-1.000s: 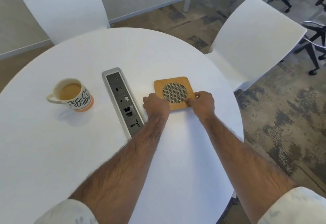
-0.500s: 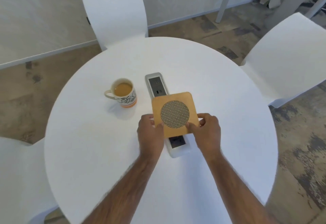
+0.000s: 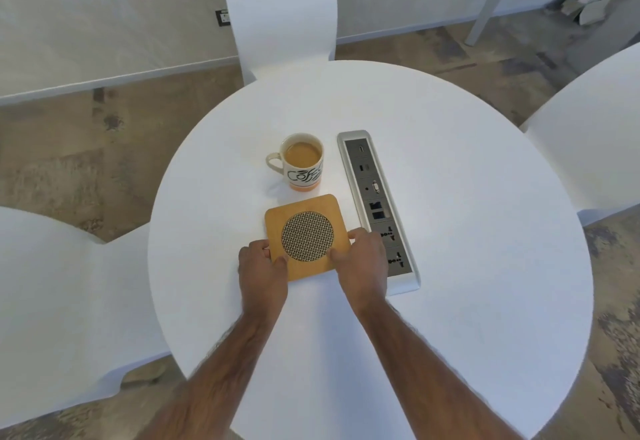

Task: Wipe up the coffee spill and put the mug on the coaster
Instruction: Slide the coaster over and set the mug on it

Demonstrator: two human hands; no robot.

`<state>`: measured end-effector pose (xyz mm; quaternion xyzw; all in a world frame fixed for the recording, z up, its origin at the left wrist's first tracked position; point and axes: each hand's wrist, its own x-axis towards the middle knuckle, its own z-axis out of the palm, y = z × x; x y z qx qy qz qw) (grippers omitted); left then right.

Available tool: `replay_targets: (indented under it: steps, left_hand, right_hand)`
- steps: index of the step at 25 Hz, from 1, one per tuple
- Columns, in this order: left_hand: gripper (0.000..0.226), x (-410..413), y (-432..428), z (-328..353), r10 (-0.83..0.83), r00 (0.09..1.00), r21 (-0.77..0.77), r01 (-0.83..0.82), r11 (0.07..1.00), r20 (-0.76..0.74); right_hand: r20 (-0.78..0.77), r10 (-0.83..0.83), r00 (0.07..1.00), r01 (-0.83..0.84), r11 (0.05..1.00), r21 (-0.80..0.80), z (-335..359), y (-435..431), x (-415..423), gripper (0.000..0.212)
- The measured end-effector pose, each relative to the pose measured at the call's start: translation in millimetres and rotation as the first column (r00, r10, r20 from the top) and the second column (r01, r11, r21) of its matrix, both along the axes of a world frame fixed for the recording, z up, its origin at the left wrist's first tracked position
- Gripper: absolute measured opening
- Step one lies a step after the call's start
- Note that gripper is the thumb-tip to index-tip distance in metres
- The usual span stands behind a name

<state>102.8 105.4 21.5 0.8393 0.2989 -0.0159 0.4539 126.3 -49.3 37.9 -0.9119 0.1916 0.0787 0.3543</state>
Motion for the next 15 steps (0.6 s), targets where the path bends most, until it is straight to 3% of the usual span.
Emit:
replay_targets:
  steps: [8,15]
  left_hand:
    - [0.034,11.0,5.1,-1.1,-0.115,0.993,0.078,0.115,0.990,-0.005]
    - [0.050,2.8,8.1,-2.5,-0.263,0.964,0.321,0.262,0.910,-0.044]
  right_hand:
    - [-0.053,0.049,0.997,-0.053,0.994,-0.092,-9.6,5.5,7.1,0.034]
    - [0.018,0.064,0.998,-0.062,0.993,-0.099,-4.8,0.4,10.3,0.044]
